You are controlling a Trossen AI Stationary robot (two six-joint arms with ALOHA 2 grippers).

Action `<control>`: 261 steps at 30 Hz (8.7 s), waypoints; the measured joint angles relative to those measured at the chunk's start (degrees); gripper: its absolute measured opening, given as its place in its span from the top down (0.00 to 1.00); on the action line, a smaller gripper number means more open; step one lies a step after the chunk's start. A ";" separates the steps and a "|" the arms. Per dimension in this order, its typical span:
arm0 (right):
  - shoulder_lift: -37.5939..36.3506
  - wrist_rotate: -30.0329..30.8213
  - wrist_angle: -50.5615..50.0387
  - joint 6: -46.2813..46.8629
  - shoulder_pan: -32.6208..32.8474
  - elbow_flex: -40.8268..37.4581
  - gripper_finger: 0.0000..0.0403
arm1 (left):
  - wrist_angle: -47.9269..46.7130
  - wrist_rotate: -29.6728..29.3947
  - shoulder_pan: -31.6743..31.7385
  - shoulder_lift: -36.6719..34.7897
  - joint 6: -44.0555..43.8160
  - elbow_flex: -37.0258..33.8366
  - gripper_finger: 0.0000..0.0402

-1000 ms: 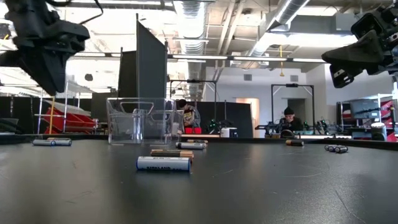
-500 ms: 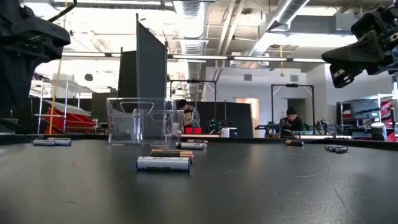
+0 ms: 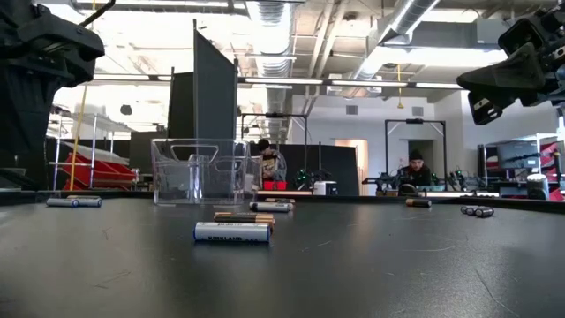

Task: Sort batteries
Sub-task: Put the black battery into the top transparent bin

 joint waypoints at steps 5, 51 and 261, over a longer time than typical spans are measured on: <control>0.00 -0.02 -0.01 0.01 0.00 0.00 0.97 | -0.04 -0.27 0.02 0.00 5.41 -0.26 0.76; 0.02 0.00 -0.01 0.01 0.00 0.00 0.97 | 12.67 -22.77 -1.76 37.04 30.05 31.48 0.76; 0.02 -0.01 -0.01 0.01 0.00 -0.01 0.97 | 11.87 -19.81 38.31 14.37 80.16 34.16 0.91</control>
